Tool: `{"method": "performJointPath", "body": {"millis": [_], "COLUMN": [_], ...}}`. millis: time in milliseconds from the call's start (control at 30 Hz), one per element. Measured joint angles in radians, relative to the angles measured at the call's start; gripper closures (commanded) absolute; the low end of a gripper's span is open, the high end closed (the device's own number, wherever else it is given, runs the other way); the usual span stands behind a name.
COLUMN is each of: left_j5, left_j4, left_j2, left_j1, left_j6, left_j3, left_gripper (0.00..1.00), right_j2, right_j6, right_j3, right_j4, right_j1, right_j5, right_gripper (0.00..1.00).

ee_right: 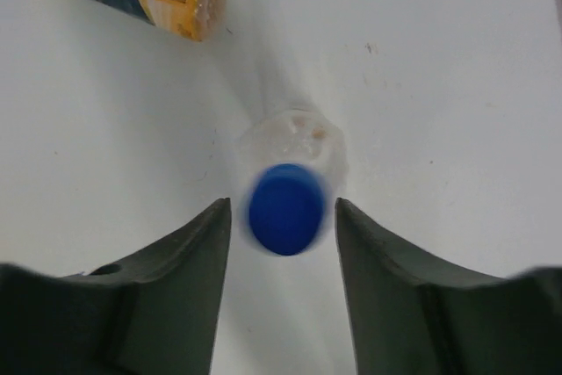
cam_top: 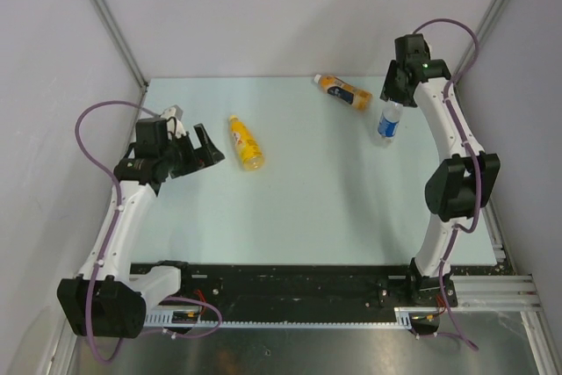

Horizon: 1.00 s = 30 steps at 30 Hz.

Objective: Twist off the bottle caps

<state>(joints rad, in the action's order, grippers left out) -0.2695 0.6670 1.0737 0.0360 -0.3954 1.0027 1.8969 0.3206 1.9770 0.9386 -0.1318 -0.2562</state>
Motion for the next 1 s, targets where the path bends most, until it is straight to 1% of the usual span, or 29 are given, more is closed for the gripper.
{"method": "performJointPath", "body": {"millis": [200, 267, 333, 567, 733, 833, 933, 1000], "left_j5": [-0.041, -0.051, -0.058, -0.087, -0.101, -0.099, -0.098, -0.088], "left_j4": [-0.002, -0.003, -0.003, -0.003, -0.004, -0.002, 0.001, -0.013], "left_j2": [0.000, 0.000, -0.001, -0.029, -0.044, -0.043, -0.023, 0.009], "left_j1": [0.000, 0.000, 0.000, 0.000, 0.019, 0.065, 0.132, 0.193], "left_j6": [0.032, 0.041, 0.051, 0.090, 0.122, 0.139, 0.144, 0.148], "left_j3": [-0.002, -0.002, -0.002, -0.002, 0.002, 0.020, 0.071, 0.115], "left_gripper": [0.01, 0.01, 0.01, 0.01, 0.01, 0.01, 0.01, 0.01], "right_j2": [0.016, 0.016, 0.016, 0.000, -0.074, -0.163, -0.262, -0.335], "right_j6": [-0.019, -0.021, -0.025, -0.049, -0.079, -0.090, -0.092, -0.089], "right_j3": [0.002, 0.003, 0.004, 0.003, -0.007, -0.054, -0.132, -0.224], "right_j4": [0.009, 0.010, 0.010, 0.035, 0.069, 0.076, 0.068, 0.029], "right_j1": [0.009, 0.011, 0.014, 0.016, -0.003, -0.043, -0.089, -0.113], "right_j5": [0.002, 0.006, 0.011, 0.042, 0.094, 0.141, 0.220, 0.301], "right_gripper": [0.84, 0.93, 0.98, 1.00, 1.00, 1.00, 1.00, 1.00]}}
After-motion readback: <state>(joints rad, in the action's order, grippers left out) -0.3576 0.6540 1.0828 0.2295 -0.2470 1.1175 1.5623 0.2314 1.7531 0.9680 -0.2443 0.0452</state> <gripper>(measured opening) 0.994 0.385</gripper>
